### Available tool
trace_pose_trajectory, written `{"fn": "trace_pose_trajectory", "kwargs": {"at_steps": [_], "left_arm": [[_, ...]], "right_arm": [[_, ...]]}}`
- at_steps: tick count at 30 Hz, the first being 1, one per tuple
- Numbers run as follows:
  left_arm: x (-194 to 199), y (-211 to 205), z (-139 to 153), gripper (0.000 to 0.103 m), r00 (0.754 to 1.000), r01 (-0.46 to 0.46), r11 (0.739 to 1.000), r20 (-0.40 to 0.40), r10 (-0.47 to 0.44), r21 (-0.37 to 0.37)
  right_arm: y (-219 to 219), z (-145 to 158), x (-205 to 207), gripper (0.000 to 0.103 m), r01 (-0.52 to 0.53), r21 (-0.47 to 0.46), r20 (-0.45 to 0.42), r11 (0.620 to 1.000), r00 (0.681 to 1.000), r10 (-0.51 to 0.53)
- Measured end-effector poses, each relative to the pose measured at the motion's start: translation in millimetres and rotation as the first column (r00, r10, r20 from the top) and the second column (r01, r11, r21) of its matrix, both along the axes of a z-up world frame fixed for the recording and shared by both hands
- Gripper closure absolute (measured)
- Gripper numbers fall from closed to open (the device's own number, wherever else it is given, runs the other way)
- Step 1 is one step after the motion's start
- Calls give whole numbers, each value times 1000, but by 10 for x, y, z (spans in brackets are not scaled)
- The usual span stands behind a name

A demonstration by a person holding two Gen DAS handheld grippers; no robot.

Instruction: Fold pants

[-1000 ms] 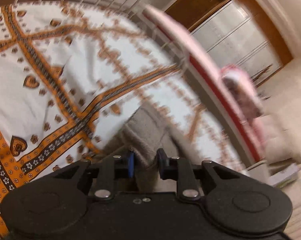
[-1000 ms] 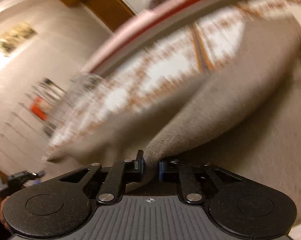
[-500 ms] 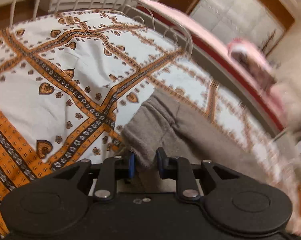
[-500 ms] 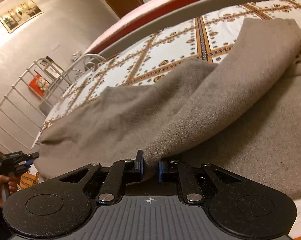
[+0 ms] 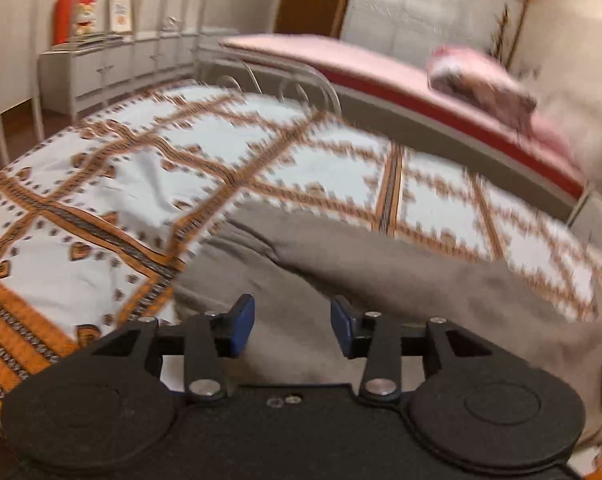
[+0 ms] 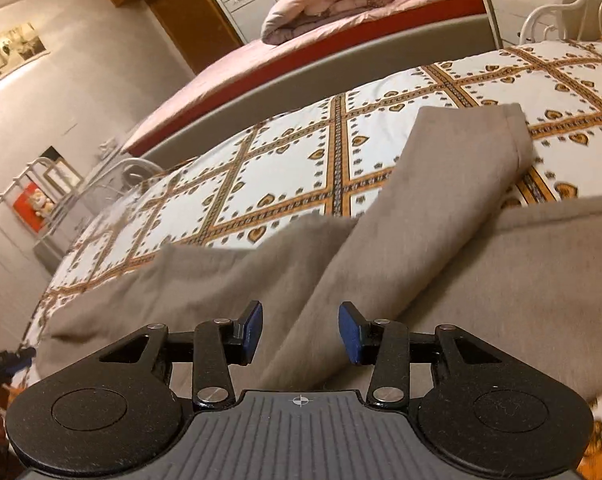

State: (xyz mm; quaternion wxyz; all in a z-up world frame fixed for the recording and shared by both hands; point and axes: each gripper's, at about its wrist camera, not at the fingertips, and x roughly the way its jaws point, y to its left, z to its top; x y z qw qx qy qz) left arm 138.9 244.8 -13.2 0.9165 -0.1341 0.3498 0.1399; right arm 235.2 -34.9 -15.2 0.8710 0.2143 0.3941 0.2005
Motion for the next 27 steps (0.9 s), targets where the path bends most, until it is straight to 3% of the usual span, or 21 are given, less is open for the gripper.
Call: {"fn": "trace_pose_trajectory", "kwargs": {"at_steps": [4, 6, 9, 10, 11, 14, 18, 20, 21, 22, 23, 25, 27], "left_arm": [[273, -7, -298, 63, 990, 35, 999, -140, -37, -13], [311, -14, -324, 52, 989, 58, 998, -137, -58, -3], [320, -92, -335, 44, 986, 87, 996, -144, -83, 22], [321, -122, -335, 44, 985, 97, 995, -149, -91, 34], [318, -126, -335, 44, 984, 99, 994, -149, -93, 34], [263, -57, -309, 44, 987, 94, 996, -131, -94, -8], [228, 36, -284, 44, 990, 87, 994, -108, -94, -72], [215, 98, -282, 44, 992, 74, 991, -94, -84, -109], [208, 127, -279, 44, 993, 64, 990, -87, -76, -129], [204, 153, -274, 44, 995, 54, 988, -79, -66, -147], [202, 166, -269, 44, 996, 44, 986, -73, -56, -159], [202, 179, -272, 44, 997, 32, 984, -69, -44, -174], [216, 156, -279, 44, 996, 41, 987, -75, -53, -157]], "right_arm": [[286, -22, 331, 60, 2, -166, -6, 986, 1000, -4], [376, -130, 496, 60, -3, -251, -44, 968, 999, -8], [358, -302, 581, 63, -41, -317, -86, 947, 996, 14], [308, -329, 543, 88, -53, -325, -93, 944, 995, 24], [250, -325, 487, 99, -67, -320, -102, 945, 994, 36], [27, -244, 212, 99, -78, -324, -112, 943, 993, 44], [-253, -328, -89, 98, -129, -298, -220, 946, 973, 64], [-428, -210, -182, 98, -63, -251, -150, 966, 988, 25], [-478, -145, -184, 94, -34, -236, -119, 971, 993, 6], [-514, -84, -173, 82, -6, -215, -78, 977, 997, -11], [-515, -29, -141, 59, 19, -211, -31, 977, 999, -26], [-383, 50, -42, 29, 32, -278, 44, 960, 999, -20], [-198, 62, 107, 29, -4, -322, 71, 947, 997, 29]]}}
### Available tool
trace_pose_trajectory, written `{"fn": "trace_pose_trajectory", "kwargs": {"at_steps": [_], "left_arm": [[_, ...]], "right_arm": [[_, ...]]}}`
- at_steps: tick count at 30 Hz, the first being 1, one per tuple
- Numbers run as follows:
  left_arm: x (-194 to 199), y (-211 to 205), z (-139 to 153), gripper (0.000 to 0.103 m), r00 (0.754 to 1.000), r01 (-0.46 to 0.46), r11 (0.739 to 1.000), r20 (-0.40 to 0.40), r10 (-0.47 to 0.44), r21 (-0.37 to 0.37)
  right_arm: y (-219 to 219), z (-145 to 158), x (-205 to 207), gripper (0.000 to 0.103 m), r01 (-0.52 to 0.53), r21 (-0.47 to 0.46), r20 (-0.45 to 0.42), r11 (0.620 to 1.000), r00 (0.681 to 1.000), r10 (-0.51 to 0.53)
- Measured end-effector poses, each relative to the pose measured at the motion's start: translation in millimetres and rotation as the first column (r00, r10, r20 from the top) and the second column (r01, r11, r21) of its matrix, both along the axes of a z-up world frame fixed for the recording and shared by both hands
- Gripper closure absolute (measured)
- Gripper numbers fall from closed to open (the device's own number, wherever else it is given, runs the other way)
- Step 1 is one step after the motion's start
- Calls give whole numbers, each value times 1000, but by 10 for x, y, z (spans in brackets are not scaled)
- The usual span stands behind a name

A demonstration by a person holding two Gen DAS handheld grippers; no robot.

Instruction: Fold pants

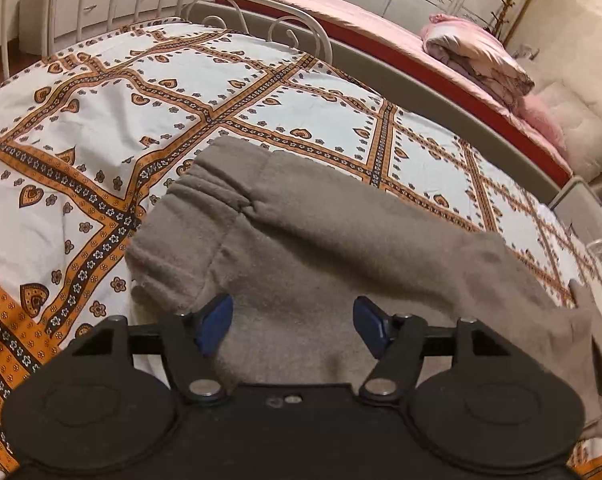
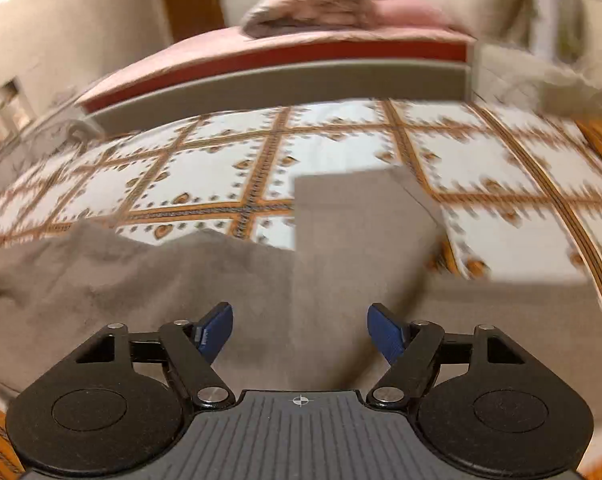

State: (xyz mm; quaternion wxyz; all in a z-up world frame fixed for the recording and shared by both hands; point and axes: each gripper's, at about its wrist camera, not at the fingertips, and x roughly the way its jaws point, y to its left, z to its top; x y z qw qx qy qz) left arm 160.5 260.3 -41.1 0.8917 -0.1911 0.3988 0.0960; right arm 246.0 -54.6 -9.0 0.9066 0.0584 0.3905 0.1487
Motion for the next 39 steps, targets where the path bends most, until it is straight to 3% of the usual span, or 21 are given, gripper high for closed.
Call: {"fn": "trace_pose_trajectory", "kwargs": {"at_steps": [4, 5, 6, 8, 11, 14, 15, 17, 19, 22, 25, 28, 31, 32, 33, 35, 37, 39], "left_arm": [[6, -57, -21, 43, 1000, 30, 998, -9, -30, 47], [4, -65, -22, 43, 999, 34, 998, -9, -34, 53], [1, -69, -21, 43, 999, 36, 998, -9, -36, 57], [-6, -66, -23, 43, 999, 38, 998, -9, -37, 57], [-17, -38, -19, 43, 999, 35, 999, -3, -34, 41], [-28, -16, -16, 43, 1000, 31, 999, 1, -31, 25], [-24, -18, -15, 43, 999, 32, 999, 0, -32, 25], [-20, -24, -16, 43, 1000, 31, 999, -2, -31, 31], [-10, -40, -17, 43, 1000, 26, 999, -6, -26, 37], [10, -69, -19, 41, 1000, 22, 999, -9, -22, 46], [3, -56, -12, 41, 1000, 11, 999, -2, -11, 40], [-38, -23, 9, 44, 1000, -9, 1000, 16, 8, 29], [-51, -51, -2, 44, 1000, 14, 998, 9, -14, 54], [-48, -68, -9, 44, 1000, 23, 998, 3, -24, 65], [-43, -85, -14, 44, 999, 33, 996, -2, -33, 78], [-31, -107, -15, 43, 999, 41, 995, -8, -41, 90], [-30, -103, -12, 42, 999, 36, 996, -7, -35, 83], [-27, -94, -12, 41, 999, 34, 996, -7, -33, 77]], "right_arm": [[336, -232, 322, 43, -61, -196, -26, 979, 998, 57], [359, -317, 352, 60, -61, -252, -31, 966, 998, 55], [332, -391, 362, 99, -53, -294, -37, 954, 998, 44], [125, -413, 295, 98, -14, -261, -65, 965, 998, -3], [-419, -381, 47, 98, 106, -77, -156, 991, 981, -117], [-1030, -618, -163, 92, 226, 99, -324, 969, 928, -184], [-1116, -611, -199, 88, 226, 133, -319, 965, 932, -174], [-1055, -443, -292, 59, 166, 55, -196, 985, 969, -152], [-813, -273, -353, 55, 79, -84, -56, 993, 995, -84], [-403, -207, -303, 55, -19, -183, 33, 983, 999, 26], [45, -262, -166, 55, -67, -350, 94, 934, 990, 106], [304, -361, 0, 56, -97, -431, 100, 897, 983, 154], [323, -505, 171, 56, -118, -443, 85, 889, 981, 173], [286, -531, 198, 80, -114, -440, 76, 891, 984, 163], [203, -531, 244, 96, -99, -421, 65, 901, 988, 139], [-86, -387, 259, 96, 3, -326, 85, 945, 996, 26], [-580, -198, 177, 96, 153, -135, 94, 979, 986, -141], [-1133, -123, 14, 96, 318, 44, 46, 947, 946, -320]]}}
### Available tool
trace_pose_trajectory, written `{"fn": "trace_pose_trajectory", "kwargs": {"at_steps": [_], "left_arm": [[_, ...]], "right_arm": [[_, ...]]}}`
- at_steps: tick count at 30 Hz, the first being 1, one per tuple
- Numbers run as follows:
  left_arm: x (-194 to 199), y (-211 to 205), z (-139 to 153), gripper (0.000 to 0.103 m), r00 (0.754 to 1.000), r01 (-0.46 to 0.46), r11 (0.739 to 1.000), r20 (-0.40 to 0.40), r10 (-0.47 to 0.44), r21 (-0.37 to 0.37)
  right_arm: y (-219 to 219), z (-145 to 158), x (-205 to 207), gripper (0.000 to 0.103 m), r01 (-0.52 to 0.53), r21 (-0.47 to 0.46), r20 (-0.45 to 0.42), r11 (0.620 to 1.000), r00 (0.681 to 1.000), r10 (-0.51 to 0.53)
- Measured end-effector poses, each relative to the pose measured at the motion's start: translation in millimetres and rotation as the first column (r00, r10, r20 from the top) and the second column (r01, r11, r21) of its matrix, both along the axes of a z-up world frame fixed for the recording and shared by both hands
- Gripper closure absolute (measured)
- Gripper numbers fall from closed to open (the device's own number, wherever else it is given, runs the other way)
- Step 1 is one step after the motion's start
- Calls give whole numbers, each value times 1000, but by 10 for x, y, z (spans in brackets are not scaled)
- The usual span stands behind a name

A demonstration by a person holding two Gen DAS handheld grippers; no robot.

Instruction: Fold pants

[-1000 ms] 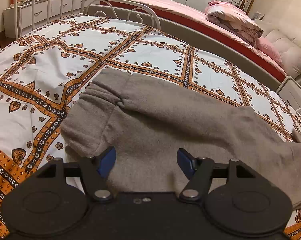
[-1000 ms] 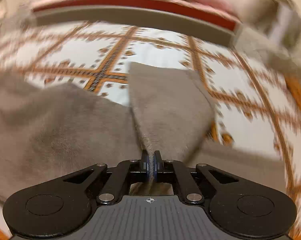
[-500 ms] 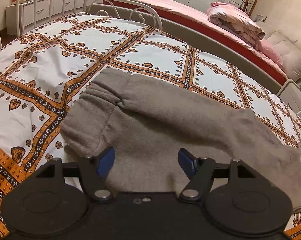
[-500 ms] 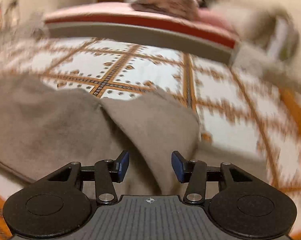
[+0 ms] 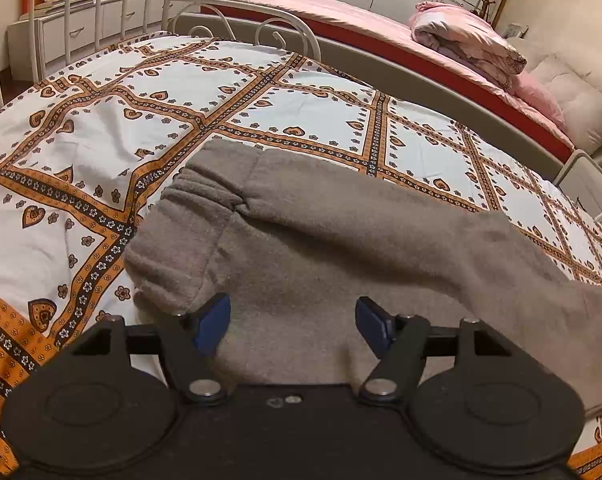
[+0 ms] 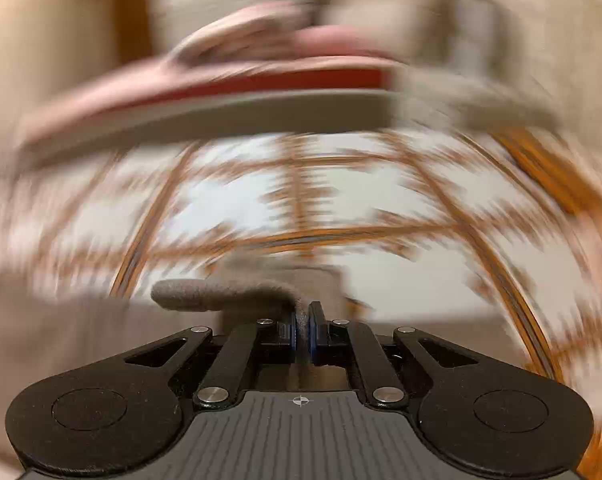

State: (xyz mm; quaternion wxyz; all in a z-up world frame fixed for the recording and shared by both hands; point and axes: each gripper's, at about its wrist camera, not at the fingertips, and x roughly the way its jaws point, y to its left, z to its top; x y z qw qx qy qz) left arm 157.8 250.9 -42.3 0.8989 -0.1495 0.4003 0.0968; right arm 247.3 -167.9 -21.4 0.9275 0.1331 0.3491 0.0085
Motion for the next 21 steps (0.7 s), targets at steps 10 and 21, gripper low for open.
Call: {"fn": "trace_pose_trajectory", "kwargs": {"at_steps": [10, 21], "left_arm": [[54, -68, -9, 32, 1000, 10, 1000, -15, -10, 24], [51, -91, -24, 30, 999, 31, 998, -21, -30, 47]], "right_arm": [[-1339, -665, -312, 96, 277, 514, -237, 812, 955, -176], [-1432, -443, -609, 97, 253, 529, -162, 810, 967, -196]]}}
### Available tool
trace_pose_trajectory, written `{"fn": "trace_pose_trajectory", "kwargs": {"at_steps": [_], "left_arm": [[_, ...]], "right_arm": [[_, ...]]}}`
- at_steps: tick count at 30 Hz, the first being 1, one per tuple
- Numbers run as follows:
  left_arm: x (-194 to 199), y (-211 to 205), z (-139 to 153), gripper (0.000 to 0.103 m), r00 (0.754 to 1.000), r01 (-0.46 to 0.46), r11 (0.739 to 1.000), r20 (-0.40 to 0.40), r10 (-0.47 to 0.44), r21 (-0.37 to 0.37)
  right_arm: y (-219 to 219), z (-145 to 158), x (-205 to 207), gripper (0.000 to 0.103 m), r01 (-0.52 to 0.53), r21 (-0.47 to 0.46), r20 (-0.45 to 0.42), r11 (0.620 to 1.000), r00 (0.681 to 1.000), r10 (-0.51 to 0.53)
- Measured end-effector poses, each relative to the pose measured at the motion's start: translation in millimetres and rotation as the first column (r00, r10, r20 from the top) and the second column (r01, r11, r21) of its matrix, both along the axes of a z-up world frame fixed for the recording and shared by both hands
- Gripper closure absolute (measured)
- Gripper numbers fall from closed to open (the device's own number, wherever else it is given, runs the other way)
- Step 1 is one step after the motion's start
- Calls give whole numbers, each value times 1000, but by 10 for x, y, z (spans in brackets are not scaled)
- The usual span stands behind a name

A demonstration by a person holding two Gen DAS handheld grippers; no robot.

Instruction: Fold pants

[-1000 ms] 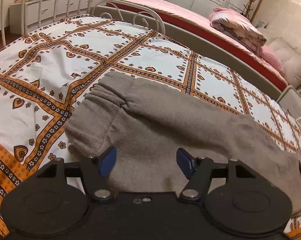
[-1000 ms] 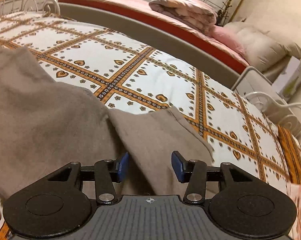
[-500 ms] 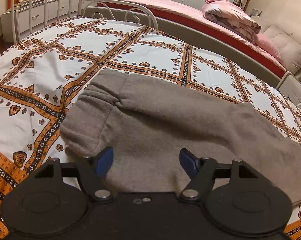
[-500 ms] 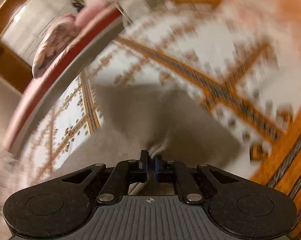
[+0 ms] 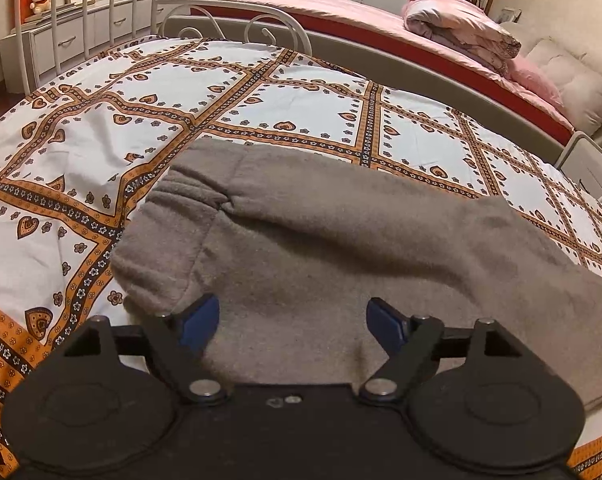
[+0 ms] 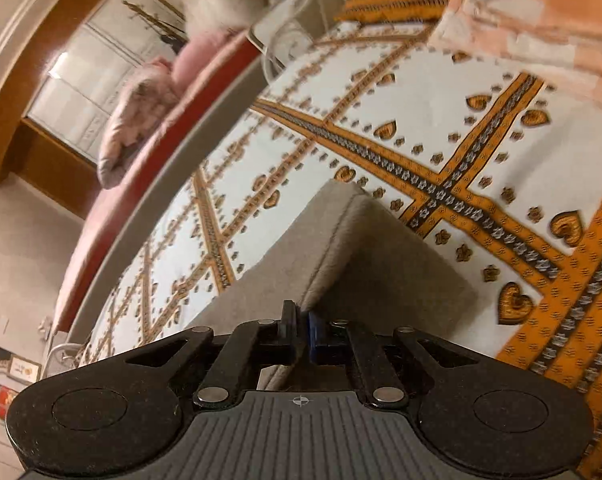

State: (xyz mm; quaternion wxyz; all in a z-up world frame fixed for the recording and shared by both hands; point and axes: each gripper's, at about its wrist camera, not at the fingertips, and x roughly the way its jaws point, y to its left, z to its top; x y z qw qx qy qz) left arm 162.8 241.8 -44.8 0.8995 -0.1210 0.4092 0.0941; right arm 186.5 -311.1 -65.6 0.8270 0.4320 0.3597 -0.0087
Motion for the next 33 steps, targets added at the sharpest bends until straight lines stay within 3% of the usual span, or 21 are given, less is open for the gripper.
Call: {"fn": "trace_pose_trajectory", "kwargs": {"at_steps": [5, 7, 8, 9, 11, 12, 13, 17, 21, 24, 25, 27, 28, 29, 33], "left_arm": [[24, -11, 1, 28, 1000, -3, 1000, -5, 3, 2], [25, -22, 6, 28, 1000, -12, 1000, -6, 12, 1], [25, -25, 9, 28, 1000, -14, 1000, -6, 14, 2], [25, -24, 8, 28, 1000, -14, 1000, -6, 14, 3], [23, -28, 9, 28, 1000, -11, 1000, -7, 11, 4], [19, -32, 10, 28, 1000, -10, 1000, -7, 10, 7], [15, -32, 10, 28, 1000, -8, 1000, -8, 8, 9], [-13, -27, 11, 28, 1000, -3, 1000, -7, 3, 5], [3, -35, 4, 28, 1000, 1, 1000, -11, -1, 13], [14, -79, 2, 27, 1000, 3, 1000, -20, -2, 31], [12, -92, 0, 26, 1000, 8, 999, -22, -7, 36], [17, -106, -7, 25, 999, 21, 999, -27, -20, 49], [20, -107, -7, 25, 999, 22, 999, -28, -21, 49], [23, -104, -6, 24, 999, 22, 999, -28, -21, 48], [52, -119, -1, 22, 1000, 7, 999, -30, -5, 50]], "right_arm": [[-113, -330, 4, 97, 5, 23, -154, 1000, 988, -1], [-228, -381, -13, 96, 37, 69, -124, 997, 992, -29], [-272, -408, -30, 88, 51, 96, -119, 994, 992, -39], [-301, -433, -38, 87, 60, 104, -121, 993, 992, -48], [-338, -468, -40, 88, 76, 121, -111, 990, 992, -63], [-337, -460, -27, 95, 73, 107, -108, 992, 992, -61], [-312, -408, -22, 97, 60, 72, -95, 996, 994, -53], [-348, -131, -194, 97, 55, 64, 55, 996, 997, -59], [-322, -381, 3, 97, -5, -2, -100, 1000, 995, 5], [-329, -377, -17, 95, 5, 13, -76, 1000, 997, -4], [-328, -320, -71, 93, 13, 10, -55, 1000, 998, -12], [-355, -228, -194, 73, 51, -8, -48, 999, 998, -51], [-384, -214, -243, 58, 73, -6, -49, 997, 996, -73], [-403, -236, -267, 52, 85, 6, -62, 996, 995, -85], [-403, -353, -230, 50, 65, 73, -103, 995, 993, -57]]}}
